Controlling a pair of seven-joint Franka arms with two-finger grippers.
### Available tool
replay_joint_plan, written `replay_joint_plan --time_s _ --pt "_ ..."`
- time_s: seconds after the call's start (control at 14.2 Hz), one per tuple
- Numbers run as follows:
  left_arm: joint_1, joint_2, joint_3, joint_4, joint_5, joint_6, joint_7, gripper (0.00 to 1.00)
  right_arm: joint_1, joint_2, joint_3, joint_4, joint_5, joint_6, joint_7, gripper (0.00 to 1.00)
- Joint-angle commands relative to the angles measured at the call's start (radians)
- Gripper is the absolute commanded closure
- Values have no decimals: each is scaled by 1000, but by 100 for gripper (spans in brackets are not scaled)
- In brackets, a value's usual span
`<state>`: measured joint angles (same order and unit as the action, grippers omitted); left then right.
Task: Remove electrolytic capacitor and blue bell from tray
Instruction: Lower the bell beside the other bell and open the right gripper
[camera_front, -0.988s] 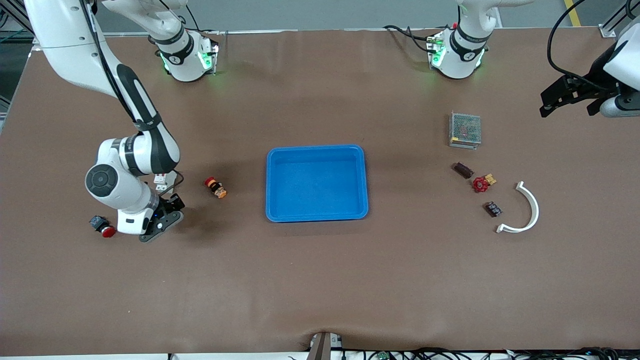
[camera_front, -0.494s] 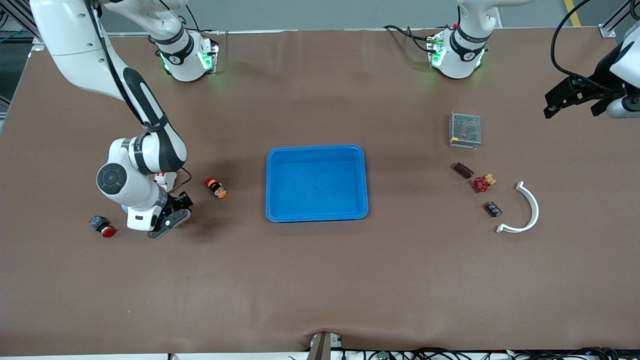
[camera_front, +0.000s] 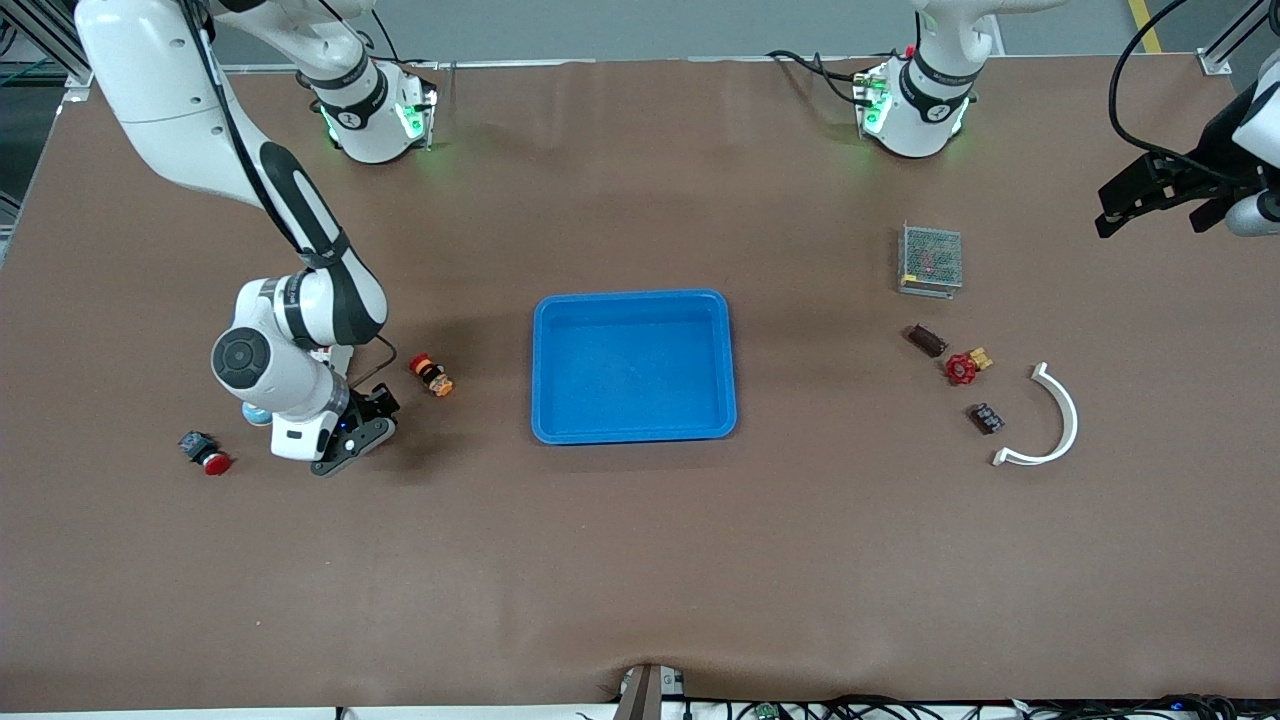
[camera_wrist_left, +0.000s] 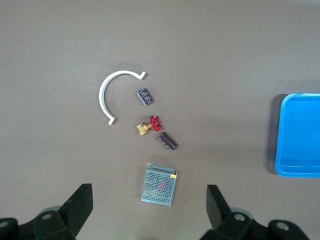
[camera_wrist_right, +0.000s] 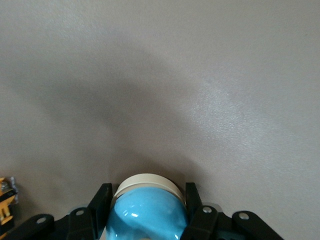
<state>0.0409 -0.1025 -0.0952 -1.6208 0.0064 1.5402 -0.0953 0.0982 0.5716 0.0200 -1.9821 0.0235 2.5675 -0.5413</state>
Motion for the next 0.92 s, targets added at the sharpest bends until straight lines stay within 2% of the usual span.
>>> replay_joint_plan --time_s 0.0,0.07,0.14,0.21,0.49,0.85 --pt "7 1 2 13 -19 0 20 0 5 -3 0 -9 13 14 7 52" --pt "7 1 2 13 -19 0 22 0 5 -3 0 -9 13 14 7 50" --pt "7 1 0 13 -17 -2 22 0 5 -3 0 -7 13 13 7 38" --pt "5 1 0 13 -17 -6 20 0 5 -3 0 -7 15 13 9 0" --pt "2 9 -1 13 -16 -6 19 0 6 -16 2 18 18 -29 50 0" --pt "4 9 -5 28 -9 -6 17 0 49 -99 5 126 15 -289 205 0"
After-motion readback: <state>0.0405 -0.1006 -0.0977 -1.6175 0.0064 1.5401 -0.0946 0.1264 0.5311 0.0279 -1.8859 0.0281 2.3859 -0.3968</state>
